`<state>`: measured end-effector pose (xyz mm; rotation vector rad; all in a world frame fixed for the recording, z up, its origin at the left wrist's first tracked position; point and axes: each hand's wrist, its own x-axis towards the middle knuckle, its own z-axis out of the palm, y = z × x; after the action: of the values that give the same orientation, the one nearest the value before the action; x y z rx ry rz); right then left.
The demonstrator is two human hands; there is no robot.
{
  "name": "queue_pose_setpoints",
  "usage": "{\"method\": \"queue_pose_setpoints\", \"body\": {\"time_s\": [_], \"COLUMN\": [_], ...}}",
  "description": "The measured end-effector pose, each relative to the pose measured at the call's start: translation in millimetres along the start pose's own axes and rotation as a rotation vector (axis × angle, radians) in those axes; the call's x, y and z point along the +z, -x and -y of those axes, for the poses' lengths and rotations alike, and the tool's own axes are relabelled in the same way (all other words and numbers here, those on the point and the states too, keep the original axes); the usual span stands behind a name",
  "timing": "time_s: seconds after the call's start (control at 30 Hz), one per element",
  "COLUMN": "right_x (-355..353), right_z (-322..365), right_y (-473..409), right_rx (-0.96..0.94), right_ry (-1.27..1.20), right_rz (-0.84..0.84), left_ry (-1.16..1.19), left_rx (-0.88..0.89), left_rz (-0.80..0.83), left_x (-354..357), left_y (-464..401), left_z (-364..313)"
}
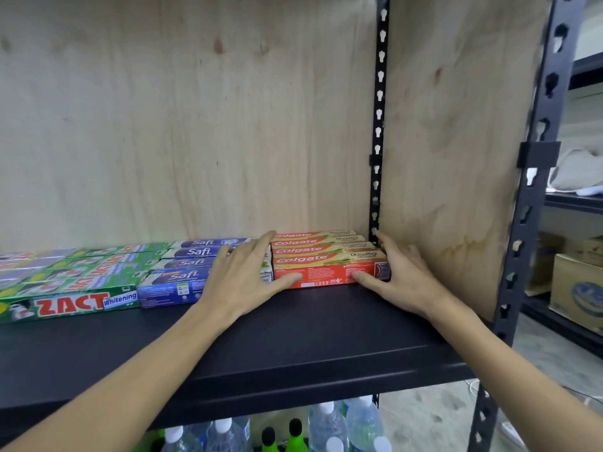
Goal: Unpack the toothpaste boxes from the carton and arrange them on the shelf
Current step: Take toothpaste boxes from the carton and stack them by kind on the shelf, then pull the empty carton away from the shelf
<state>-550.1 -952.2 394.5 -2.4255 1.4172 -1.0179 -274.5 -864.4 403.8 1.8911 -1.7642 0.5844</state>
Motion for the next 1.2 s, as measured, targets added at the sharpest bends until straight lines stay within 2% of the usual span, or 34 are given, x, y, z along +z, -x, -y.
{"method": "queue_pose_setpoints", "body": {"time_s": [0.2, 0.4, 0.57, 0.63, 0.73, 0.9, 0.97, 1.07, 1.2], "right_x": [-5, -10, -1, 7, 28, 71, 88, 120, 168], "right_z": [10, 27, 52, 67, 91, 126, 135, 139, 132], "right_y": [13, 40, 88, 116, 158, 225, 249, 282, 332], "right_rx": [-0.15, -0.264, -0.214, -0.213, -0.167, -0.165, -0.143, -0.091, -0.023], "right_ry": [0.015, -0.052, -0.215, -0.225, -0.299, -0.405, -0.436, -0.452, -0.465], "right_rz": [-0.15, -0.197, -0.178, -0.197, -0.259, -0.377, -0.356, -0.302, -0.195], "left_ry": [0.046, 0.097, 0.146, 0.181, 0.156, 0.038, 0.057, 0.213, 0.324], "left_rx": [0.025, 0.011, 0.084, 0.128, 0.176, 0.137, 0.118, 0.024, -0.201], "left_rz": [-0.108, -0.106, -0.082, -0.033, -0.045, -0.127, -0.143, -0.14, -0.02], "left_x": [-7, -25, -45, -55, -62, -54, -51, -46, -24], "left_y": [11, 38, 69, 86, 123, 204, 235, 284, 358], "left_z": [0, 2, -1, -4, -4, 8, 13, 19, 41]}}
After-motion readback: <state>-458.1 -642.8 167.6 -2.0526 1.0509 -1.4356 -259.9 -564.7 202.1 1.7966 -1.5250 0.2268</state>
